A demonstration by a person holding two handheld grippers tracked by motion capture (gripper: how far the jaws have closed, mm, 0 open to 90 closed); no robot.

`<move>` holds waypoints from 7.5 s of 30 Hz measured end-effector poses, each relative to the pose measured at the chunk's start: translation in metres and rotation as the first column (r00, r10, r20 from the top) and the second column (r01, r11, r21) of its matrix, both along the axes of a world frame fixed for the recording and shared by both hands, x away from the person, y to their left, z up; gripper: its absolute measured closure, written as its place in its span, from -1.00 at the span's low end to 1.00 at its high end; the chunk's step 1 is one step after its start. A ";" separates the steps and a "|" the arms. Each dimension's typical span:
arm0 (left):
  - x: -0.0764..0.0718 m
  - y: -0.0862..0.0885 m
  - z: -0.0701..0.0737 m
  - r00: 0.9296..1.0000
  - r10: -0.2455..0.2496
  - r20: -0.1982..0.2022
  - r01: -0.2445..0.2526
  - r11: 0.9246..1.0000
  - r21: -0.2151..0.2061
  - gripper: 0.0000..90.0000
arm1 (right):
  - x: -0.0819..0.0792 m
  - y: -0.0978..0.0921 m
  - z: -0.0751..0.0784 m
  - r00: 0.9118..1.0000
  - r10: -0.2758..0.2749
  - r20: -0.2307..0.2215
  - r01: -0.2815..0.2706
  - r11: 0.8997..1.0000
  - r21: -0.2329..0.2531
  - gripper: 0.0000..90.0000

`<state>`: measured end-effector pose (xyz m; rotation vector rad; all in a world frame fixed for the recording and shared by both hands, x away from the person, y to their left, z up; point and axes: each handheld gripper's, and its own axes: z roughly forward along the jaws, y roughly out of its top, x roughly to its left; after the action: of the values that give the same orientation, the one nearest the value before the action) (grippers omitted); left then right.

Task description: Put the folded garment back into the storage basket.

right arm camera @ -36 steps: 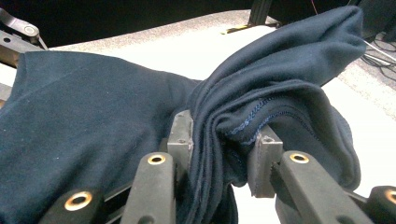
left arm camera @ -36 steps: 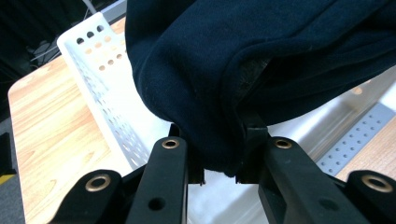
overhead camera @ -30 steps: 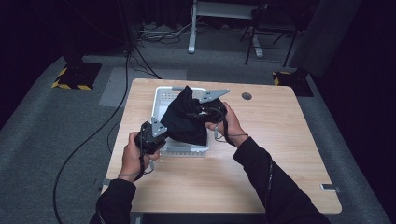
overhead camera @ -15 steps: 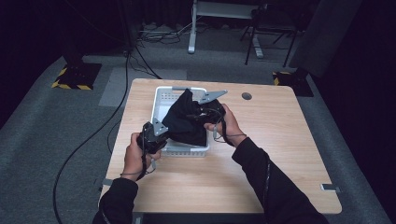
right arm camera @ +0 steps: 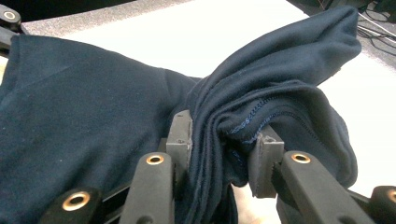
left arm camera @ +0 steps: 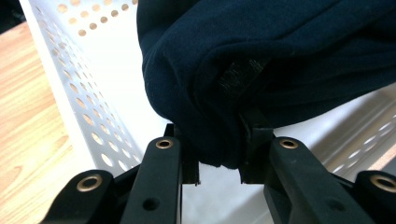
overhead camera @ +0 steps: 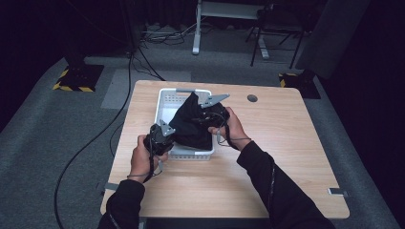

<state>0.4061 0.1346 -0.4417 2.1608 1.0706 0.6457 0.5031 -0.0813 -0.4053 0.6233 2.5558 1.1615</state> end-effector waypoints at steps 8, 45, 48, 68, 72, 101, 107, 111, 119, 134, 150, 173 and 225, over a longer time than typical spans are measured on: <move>0.002 0.001 0.000 1.000 0.011 -0.009 -0.011 1.000 -0.016 0.58 | 0.000 0.001 -0.002 1.000 -0.010 0.007 0.010 1.000 -0.016 0.48; -0.001 0.004 0.005 1.000 -0.028 0.000 0.028 0.999 -0.039 0.22 | 0.007 0.000 -0.019 0.998 -0.062 -0.029 0.059 0.994 -0.093 0.18; -0.002 0.004 0.009 0.999 -0.044 0.003 0.044 0.998 -0.053 0.20 | 0.008 0.000 -0.019 0.997 -0.069 -0.030 0.065 0.993 -0.103 0.13; -0.018 -0.003 0.024 0.988 -0.150 0.026 0.152 0.979 -0.136 -0.69 | 0.010 0.003 -0.026 0.987 -0.107 0.117 0.128 0.973 -0.193 -0.82; -0.021 -0.008 0.024 0.985 -0.169 0.020 0.170 0.977 -0.125 -0.87 | 0.009 0.003 -0.025 0.985 -0.106 0.137 0.131 0.973 -0.189 -0.90; -0.046 -0.034 0.033 0.973 -0.211 0.094 0.209 0.977 0.037 -0.93 | -0.009 -0.001 -0.003 0.987 -0.024 0.159 0.060 0.972 -0.225 -0.94; -0.053 -0.043 0.033 0.968 -0.209 0.142 0.196 0.976 0.100 -0.94 | -0.018 -0.002 0.005 0.984 0.002 0.177 0.042 0.969 -0.242 -0.93; -0.058 -0.045 0.036 0.965 -0.201 0.168 0.190 0.979 0.077 -0.95 | -0.024 -0.003 0.008 0.983 0.018 0.185 0.030 0.966 -0.256 -0.93; -0.070 -0.048 0.039 0.960 -0.200 0.197 0.193 0.980 0.055 -0.95 | -0.034 -0.007 0.015 0.978 0.045 0.205 0.010 0.966 -0.258 -0.93; -0.092 -0.058 0.036 0.946 -0.234 0.222 0.228 0.972 0.055 -0.95 | -0.064 -0.030 0.025 0.960 0.094 0.262 -0.028 0.969 -0.245 -0.93; -0.100 -0.072 0.026 0.935 -0.273 0.224 0.269 0.962 0.051 -0.95 | -0.098 -0.068 0.028 0.947 0.118 0.299 -0.046 0.970 -0.237 -0.94; -0.106 -0.089 0.001 0.918 -0.371 0.138 0.362 0.928 0.086 -0.95 | -0.131 -0.115 0.007 0.951 0.089 0.295 -0.021 0.974 -0.226 -0.95; -0.085 -0.091 -0.062 0.902 -0.425 -0.080 0.424 0.905 -0.037 -0.93 | -0.180 -0.247 -0.082 0.970 -0.195 0.145 0.222 0.953 -0.206 -0.96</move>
<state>0.3214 0.0439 -0.5040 2.3195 0.6048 0.3391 0.3229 -0.3287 -0.4874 0.7229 2.4007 0.8058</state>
